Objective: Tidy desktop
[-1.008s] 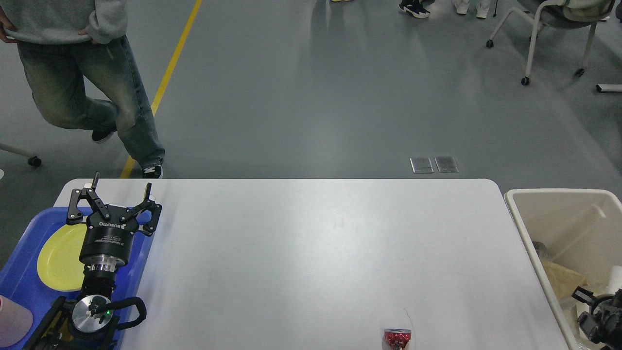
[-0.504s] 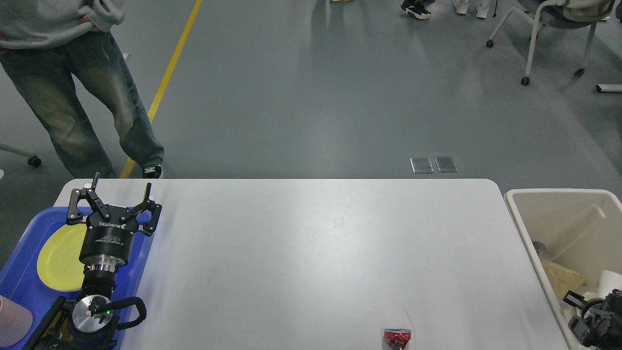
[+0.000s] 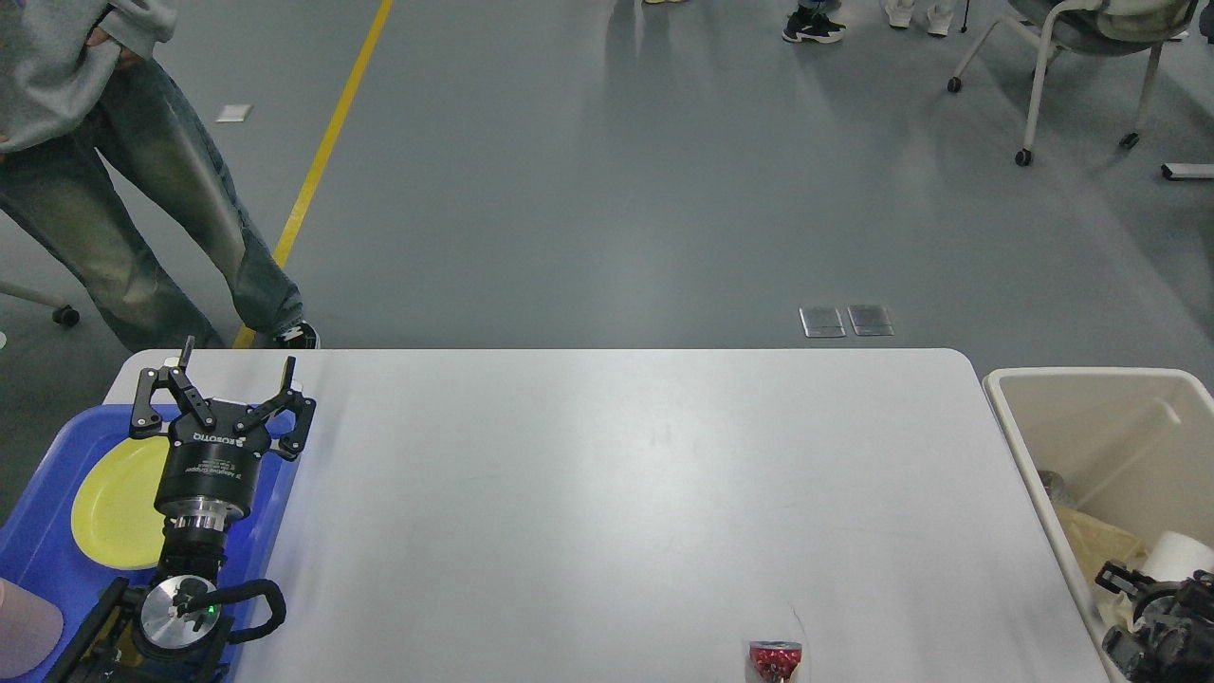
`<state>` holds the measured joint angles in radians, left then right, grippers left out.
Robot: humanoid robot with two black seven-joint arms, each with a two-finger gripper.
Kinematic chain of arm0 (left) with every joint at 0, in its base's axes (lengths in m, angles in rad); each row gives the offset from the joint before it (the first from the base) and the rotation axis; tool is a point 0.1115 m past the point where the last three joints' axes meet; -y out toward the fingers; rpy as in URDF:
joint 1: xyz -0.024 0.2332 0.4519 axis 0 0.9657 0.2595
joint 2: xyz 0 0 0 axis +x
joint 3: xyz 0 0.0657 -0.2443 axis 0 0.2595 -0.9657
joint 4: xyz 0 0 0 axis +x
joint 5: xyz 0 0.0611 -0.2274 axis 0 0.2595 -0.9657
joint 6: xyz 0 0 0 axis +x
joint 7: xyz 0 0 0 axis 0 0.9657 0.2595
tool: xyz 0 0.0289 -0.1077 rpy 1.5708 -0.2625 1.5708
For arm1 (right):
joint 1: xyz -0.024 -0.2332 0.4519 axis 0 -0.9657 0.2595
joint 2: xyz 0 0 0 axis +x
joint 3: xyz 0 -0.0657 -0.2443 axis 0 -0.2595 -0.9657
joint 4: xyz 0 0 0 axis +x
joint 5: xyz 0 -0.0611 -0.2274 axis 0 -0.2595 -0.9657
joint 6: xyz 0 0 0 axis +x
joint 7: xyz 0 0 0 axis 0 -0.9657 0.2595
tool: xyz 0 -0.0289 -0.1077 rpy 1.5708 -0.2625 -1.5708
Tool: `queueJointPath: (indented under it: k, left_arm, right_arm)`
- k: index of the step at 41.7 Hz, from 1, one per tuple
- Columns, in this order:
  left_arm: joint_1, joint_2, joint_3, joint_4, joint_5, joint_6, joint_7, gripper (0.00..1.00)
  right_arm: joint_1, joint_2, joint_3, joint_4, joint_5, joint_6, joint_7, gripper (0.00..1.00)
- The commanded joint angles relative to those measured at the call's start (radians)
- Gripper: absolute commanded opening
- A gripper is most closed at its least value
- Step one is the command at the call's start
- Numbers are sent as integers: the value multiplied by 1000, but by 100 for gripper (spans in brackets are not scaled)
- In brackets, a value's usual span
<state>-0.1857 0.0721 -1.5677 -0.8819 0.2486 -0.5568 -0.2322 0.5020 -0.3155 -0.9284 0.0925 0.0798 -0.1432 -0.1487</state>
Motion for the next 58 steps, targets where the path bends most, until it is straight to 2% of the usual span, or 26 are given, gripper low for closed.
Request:
queueJointPath:
  k: [1,7,11,17,20,26,33,41,46,49,53,58]
  left_arm:
    - [0,0,0,0,0,0,1,96]
    - [0,0,0,0,0,0,1,96]
    - [0,0,0,0,0,0,-1,96]
    - [-1,0,0,0,0,0,1,96]
    - [0,0,0,0,0,0,1,96]
    - [-1,0,0,0,0,0,1,96]
    - [-1,0,0,0,0,0,1,96]
    - [0,0,0,0,0,0,-1,96]
    - [0,0,0,0,0,0,1,96]
    - [0,0,0,0,0,0,1,96]
    - [0,0,0,0,0,0,1,96]
    - [0,0,0,0,0,0,1,96]
  right_arm:
    - [12,-4,3,6,2,8,1,100]
    - [81,-17,2,53,2,28,1,100]
    - [148,-80,-7,124,0,37,1,100]
    - [311,-160,-33,295,-17,99,0,100]
    - [444,-200,-113,416,-55,164,-5,100]
    - [682,-208,-251,620,-100,260,-9,100]
    - [973,-179,-360,797,-101,447,-12,100]
    - [1216,-39,-409,831,-101,830,-14,100]
    - [1335,29,-399,842,-95,1007,-14,100]
    - [1412,48,-399,895,-92,1051,-14,100]
    - [1587,67,-400,1073,-91,1051,-15,100]
    - [1743,61,-389,1222,-83,1047,-15,100]
